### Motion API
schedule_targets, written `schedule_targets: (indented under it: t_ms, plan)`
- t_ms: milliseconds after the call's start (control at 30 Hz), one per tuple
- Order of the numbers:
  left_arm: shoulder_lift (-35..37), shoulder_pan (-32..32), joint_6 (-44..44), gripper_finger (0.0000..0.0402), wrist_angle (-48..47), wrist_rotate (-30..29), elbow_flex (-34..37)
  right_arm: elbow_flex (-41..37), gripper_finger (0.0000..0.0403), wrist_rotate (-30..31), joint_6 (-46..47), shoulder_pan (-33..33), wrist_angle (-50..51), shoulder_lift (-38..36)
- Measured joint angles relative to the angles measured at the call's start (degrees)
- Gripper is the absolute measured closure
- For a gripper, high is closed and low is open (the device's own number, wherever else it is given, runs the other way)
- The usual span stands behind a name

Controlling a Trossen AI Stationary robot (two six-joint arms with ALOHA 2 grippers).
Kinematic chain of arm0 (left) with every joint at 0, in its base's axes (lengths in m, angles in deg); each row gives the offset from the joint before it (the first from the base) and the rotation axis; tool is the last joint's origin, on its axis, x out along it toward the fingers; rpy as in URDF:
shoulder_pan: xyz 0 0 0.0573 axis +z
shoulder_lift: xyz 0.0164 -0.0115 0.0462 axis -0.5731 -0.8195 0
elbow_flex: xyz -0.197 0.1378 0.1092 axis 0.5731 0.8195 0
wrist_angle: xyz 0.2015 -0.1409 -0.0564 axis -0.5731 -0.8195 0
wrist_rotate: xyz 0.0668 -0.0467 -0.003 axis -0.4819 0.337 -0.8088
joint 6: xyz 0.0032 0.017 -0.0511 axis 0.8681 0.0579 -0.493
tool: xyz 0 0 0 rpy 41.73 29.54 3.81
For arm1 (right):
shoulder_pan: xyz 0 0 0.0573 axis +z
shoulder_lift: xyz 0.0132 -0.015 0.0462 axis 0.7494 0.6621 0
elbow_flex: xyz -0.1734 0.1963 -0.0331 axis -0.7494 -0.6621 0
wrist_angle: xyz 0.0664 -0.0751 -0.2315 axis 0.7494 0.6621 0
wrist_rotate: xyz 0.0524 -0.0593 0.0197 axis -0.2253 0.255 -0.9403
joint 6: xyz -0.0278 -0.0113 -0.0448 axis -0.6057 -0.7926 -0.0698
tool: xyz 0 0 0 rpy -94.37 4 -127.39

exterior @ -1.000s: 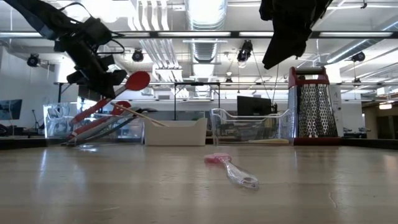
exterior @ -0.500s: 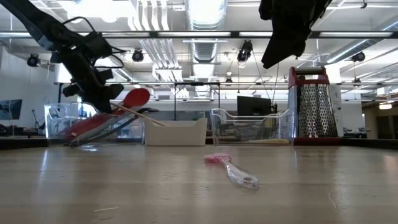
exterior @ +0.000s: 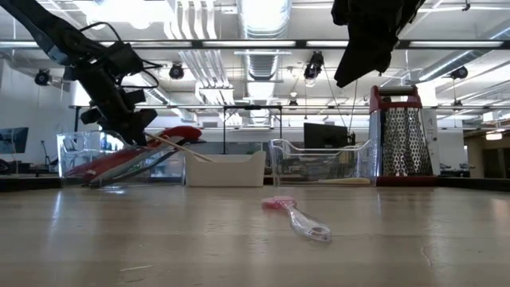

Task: Pick & Place Kitchen Items
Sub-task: Put the red serving spoon into the left transparent bin, then put the blue table knife into the right transparent bin

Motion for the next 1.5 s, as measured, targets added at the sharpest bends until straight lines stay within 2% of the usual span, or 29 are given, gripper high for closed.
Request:
schedule_targets:
  t_ms: [167, 400, 667, 833, 900, 1000, 1133, 1200, 1367, 1500]
  plan:
    - [0.8, 0.0, 1.1, 0.0170, -5.4, -0.2, -3.7, 0.0, 0.0261, 0.0, 0.2, 0.0, 0.0, 0.0]
    - [1.8, 0.0, 0.9, 0.0166, -15.8, 0.9, -12.0, 0.0, 0.0269, 0.0, 0.5, 0.0, 0.0, 0.0]
    - [3.3, -0.1, 0.2, 0.0166, -21.5, 8.7, -18.4, 0.0, 0.0274, -0.4, 2.5, 0.1, 0.0, 0.0]
    - [5.4, -0.5, -1.8, 0.0166, -22.4, 16.6, -19.4, 0.0, 0.0268, -4.4, 6.0, 0.1, 0.8, 0.0]
    - [6.9, -1.1, -2.4, 0.0166, -21.9, 19.9, -19.3, 0.0, 0.0267, -8.6, 10.0, 0.5, 4.0, 0.0]
    - [9.4, -3.0, -4.1, 0.0166, -22.0, 21.5, -19.1, -0.4, 0.0270, -13.5, 18.1, 3.0, 12.0, 0.0]
    - [13.0, -7.3, -6.7, 0.0166, -18.4, 21.5, -18.1, -1.4, 0.0279, -13.8, 32.2, 10.2, 26.0, 0.0]
    - [14.6, -10.2, -8.1, 0.0166, -14.3, 21.6, -16.3, -2.2, 0.0283, -13.8, 40.1, 14.9, 29.4, 0.0]
    - [16.6, -17.6, -8.5, 0.0166, -2.3, 22.9, -11.2, -3.8, 0.0287, -14.0, 59.3, 28.2, 29.4, 0.2]
    - [16.6, -20.7, -8.5, 0.0165, 4.0, 22.8, -8.5, -4.0, 0.0283, -14.2, 75.2, 38.5, 26.1, 0.4]
